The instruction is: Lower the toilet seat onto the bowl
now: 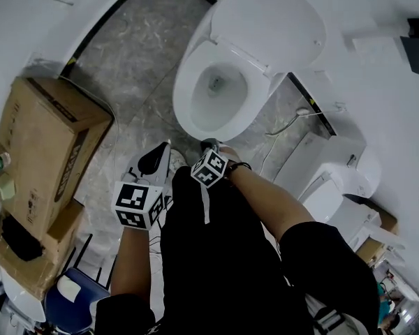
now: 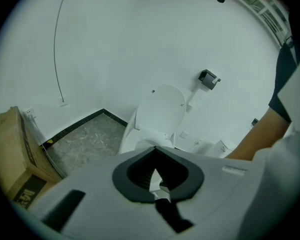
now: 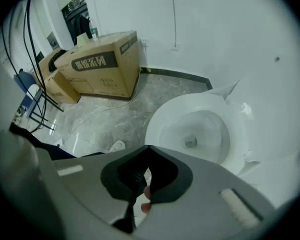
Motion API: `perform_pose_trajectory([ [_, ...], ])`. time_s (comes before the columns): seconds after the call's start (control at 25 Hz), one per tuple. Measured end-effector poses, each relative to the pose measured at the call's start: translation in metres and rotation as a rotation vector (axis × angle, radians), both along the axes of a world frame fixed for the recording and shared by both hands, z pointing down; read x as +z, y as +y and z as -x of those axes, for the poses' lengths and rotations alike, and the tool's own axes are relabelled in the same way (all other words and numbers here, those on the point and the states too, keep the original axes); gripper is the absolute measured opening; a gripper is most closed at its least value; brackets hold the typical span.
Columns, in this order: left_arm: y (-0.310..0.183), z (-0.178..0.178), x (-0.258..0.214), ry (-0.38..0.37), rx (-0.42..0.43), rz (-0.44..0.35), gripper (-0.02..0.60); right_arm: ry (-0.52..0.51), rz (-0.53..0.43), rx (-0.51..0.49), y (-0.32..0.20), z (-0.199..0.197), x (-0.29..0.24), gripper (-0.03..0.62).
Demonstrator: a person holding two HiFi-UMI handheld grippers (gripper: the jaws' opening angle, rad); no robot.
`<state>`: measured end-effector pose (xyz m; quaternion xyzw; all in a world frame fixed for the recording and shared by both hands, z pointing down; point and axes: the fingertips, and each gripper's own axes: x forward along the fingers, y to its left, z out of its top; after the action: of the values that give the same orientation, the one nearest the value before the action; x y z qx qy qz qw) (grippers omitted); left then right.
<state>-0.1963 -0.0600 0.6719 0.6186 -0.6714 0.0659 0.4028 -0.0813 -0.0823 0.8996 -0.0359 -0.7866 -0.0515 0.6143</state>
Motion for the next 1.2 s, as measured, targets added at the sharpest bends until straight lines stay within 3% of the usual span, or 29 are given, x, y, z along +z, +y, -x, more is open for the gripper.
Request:
perform_pose_trajectory([
  [0.4,-0.019,0.0,-0.089,-0.063,-0.023,-0.075,0.009,-0.248,0.015,0.241,-0.023,0.019,-0.145,0.009],
  [0.72,-0.017,0.002,-0.145,-0.106,-0.096,-0.136,0.009,-0.5,-0.029,0.303,-0.036,0.038,-0.277,0.008],
  [1.2,-0.045,0.001,-0.249,-0.216,-0.034,-0.31,0.009,-0.914,-0.096,0.537,-0.082,0.057,-0.466,0.008],
])
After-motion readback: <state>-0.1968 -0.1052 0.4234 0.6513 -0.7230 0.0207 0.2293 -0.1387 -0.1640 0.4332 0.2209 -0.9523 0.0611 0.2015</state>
